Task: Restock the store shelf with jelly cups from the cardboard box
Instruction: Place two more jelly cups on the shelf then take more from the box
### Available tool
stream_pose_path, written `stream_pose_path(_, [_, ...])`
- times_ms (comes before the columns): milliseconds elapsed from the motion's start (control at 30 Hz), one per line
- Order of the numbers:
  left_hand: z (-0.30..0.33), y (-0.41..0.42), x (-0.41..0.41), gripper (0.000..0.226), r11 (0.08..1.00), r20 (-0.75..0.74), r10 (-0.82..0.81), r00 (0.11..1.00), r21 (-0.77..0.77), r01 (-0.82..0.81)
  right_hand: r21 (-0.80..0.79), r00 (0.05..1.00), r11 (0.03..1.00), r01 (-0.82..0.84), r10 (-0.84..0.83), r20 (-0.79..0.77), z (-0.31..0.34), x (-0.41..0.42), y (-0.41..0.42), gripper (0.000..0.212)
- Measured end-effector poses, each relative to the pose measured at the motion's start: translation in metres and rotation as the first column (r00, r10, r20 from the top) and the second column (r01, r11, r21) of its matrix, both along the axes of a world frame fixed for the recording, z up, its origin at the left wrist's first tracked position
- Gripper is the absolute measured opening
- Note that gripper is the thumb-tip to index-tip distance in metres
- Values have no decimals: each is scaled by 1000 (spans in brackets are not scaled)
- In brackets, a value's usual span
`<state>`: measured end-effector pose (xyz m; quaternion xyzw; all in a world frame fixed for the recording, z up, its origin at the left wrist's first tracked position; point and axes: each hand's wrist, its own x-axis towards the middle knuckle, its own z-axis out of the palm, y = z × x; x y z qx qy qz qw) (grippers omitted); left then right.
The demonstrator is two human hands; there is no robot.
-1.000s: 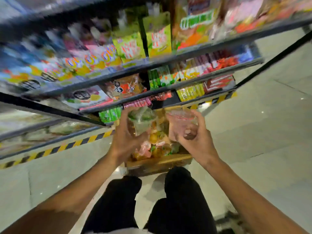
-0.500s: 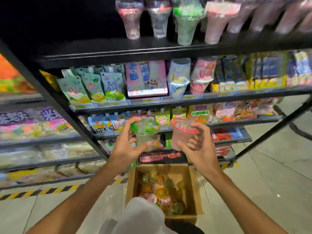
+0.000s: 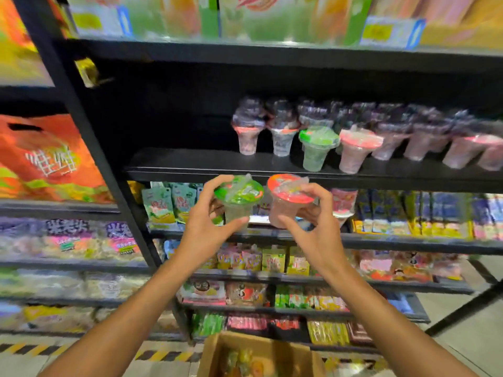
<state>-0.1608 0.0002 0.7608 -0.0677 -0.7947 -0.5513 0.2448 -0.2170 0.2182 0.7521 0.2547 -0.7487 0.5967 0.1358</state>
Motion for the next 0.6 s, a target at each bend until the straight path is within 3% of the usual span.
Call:
stream_pose_path(233, [46,-27,-52,72,995,-124,10,992,-99,-22,22,994,996,90,-88,-63,30,-42,-33,66])
stream_pose_path(600, [46,-38,-127,69,993,-130,-57,990,-115,42,23,970,972,235,-234,-61,27,-91,-64,63])
